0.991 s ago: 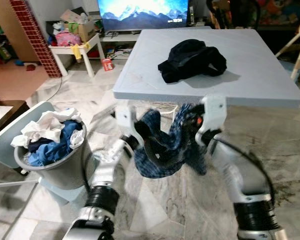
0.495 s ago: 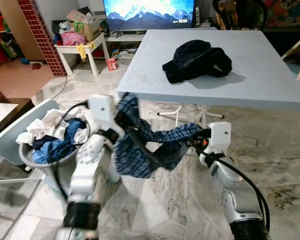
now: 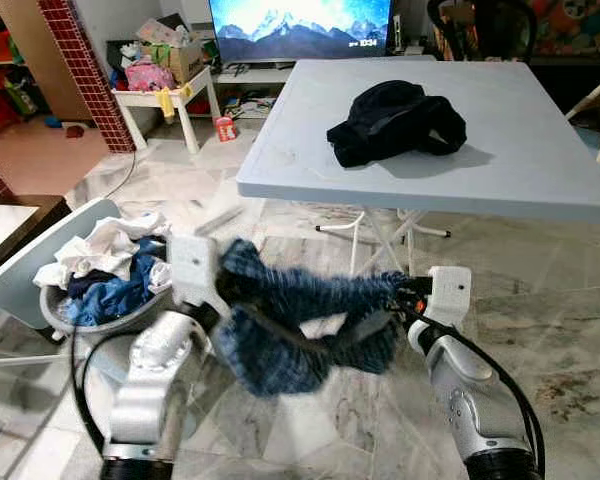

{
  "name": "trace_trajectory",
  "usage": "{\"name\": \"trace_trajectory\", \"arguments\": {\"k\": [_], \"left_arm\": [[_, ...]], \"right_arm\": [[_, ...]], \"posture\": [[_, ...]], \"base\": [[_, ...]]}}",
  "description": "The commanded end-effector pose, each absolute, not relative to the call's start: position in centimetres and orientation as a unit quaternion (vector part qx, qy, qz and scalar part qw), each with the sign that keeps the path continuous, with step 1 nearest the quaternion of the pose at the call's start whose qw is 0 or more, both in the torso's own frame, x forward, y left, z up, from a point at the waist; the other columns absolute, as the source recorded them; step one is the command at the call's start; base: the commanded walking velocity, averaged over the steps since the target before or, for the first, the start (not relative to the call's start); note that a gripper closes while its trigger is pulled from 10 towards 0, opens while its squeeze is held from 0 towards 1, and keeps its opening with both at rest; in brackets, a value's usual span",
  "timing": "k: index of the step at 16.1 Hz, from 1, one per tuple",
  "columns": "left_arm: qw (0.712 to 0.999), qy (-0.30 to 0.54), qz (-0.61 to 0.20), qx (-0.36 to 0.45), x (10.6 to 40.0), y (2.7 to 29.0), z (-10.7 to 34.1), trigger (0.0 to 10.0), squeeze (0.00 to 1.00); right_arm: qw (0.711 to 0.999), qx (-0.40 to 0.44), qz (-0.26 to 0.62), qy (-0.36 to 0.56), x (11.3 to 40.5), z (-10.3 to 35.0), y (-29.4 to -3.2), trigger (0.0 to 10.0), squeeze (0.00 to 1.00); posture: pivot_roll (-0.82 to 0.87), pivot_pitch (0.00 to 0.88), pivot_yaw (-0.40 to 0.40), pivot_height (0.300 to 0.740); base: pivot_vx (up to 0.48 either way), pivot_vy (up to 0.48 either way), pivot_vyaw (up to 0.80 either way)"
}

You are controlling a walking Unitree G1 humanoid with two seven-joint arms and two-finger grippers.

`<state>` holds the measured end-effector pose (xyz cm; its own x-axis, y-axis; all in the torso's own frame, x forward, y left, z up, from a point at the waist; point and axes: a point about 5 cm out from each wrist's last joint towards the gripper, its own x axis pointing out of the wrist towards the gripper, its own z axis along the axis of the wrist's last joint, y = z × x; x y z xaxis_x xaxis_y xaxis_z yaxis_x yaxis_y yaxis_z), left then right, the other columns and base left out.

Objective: Hang hanger

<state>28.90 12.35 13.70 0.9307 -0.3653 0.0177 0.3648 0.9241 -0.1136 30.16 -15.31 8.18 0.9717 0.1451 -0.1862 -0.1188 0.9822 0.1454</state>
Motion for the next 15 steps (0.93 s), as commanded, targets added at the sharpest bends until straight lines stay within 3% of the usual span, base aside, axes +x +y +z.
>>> {"name": "trace_trajectory", "arguments": {"k": [1, 4, 6, 9, 13, 14, 15], "left_arm": [[0.979, 0.004, -0.198, -0.056, 28.8, 11.9, 14.0, 0.0, 0.0], [0.971, 0.017, -0.231, -0.059, 28.7, 10.6, 14.1, 0.0, 0.0], [0.968, 0.024, -0.245, -0.053, 29.0, 10.3, 14.5, 0.0, 0.0], [0.97, 0.028, -0.238, -0.049, 29.6, 10.8, 15.2, 0.0, 0.0], [0.97, 0.034, -0.234, -0.051, 29.8, 10.6, 15.3, 0.0, 0.0], [0.97, 0.036, -0.234, -0.052, 29.8, 10.5, 15.3, 0.0, 0.0], [0.97, 0.038, -0.235, -0.054, 29.7, 10.5, 15.2, 0.0, 0.0]], "right_arm": [[0.991, 0.048, 0.069, 0.1, 30.3, 8.5, -14.9, 10.0, 0.0], [0.991, 0.029, 0.086, 0.103, 30.1, 8.9, -14.2, 10.0, 0.0], [0.991, 0.034, 0.113, 0.057, 29.5, 9.5, -14.4, 10.0, 0.0], [0.987, 0.044, 0.121, 0.1, 28.1, 8.6, -15.4, 10.0, 0.0], [0.987, 0.029, 0.137, 0.081, 28.0, 9.2, -14.7, 10.0, 0.0], [0.987, 0.025, 0.138, 0.083, 27.9, 9.3, -14.6, 10.0, 0.18], [0.986, 0.033, 0.137, 0.084, 27.9, 9.2, -14.6, 10.0, 1.0]], "posture": [[-0.07, 0.007, 0.069, 0.74], [-0.09, 0.014, 0.064, 0.74], [-0.09, 0.018, 0.063, 0.74], [-0.1, 0.028, 0.063, 0.74], [-0.11, 0.029, 0.063, 0.74], [-0.11, 0.028, 0.062, 0.74], [-0.12, 0.028, 0.062, 0.74]], "base": [[0.0, 0.0, 0.0], [0.0, 0.0, 0.0], [0.0, 0.0, 0.0], [0.0, 0.0, 0.0], [0.0, 0.0, 0.0], [0.0, 0.0, 0.0], [0.0, 0.0, 0.0]]}}
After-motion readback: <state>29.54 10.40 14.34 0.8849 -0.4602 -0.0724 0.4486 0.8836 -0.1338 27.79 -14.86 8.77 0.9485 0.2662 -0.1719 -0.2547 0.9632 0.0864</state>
